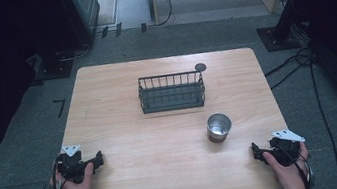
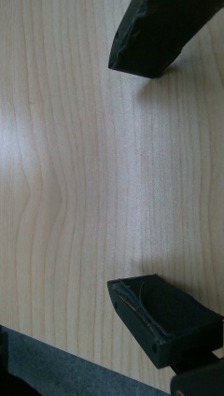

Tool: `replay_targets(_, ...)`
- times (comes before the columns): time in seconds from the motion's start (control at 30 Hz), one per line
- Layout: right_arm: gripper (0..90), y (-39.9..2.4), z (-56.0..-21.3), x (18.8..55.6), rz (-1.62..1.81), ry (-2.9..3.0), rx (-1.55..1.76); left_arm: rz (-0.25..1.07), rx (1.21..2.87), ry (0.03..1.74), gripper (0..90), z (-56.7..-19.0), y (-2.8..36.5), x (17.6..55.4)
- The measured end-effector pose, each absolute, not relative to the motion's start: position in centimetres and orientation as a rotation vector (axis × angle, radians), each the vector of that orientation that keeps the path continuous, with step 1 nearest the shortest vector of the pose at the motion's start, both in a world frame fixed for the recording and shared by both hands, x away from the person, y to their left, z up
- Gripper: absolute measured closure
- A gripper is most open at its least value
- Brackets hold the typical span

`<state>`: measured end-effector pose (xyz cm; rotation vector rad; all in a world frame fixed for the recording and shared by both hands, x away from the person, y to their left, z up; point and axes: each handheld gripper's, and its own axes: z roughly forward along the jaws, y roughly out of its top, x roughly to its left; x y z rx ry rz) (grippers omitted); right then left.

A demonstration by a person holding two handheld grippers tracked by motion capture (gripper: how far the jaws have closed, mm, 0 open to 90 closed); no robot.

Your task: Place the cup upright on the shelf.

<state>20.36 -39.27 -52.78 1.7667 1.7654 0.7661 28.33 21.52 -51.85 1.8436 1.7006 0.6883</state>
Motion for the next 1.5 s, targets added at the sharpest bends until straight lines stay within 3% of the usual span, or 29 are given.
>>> replay_targets(0.7, 0.0, -36.6, -50.7, 20.4, 0.880, 1.831, 1.705, 0.688, 1.844, 1.701, 0.0, -51.8, 21.5, 28.3)
replay_targets(1.5, 0.0, -29.2, -47.8, 24.1, 1.014, 1.934, 1.538, 0.689, 1.841, 1.701, 0.0, -51.9, 21.5, 28.3)
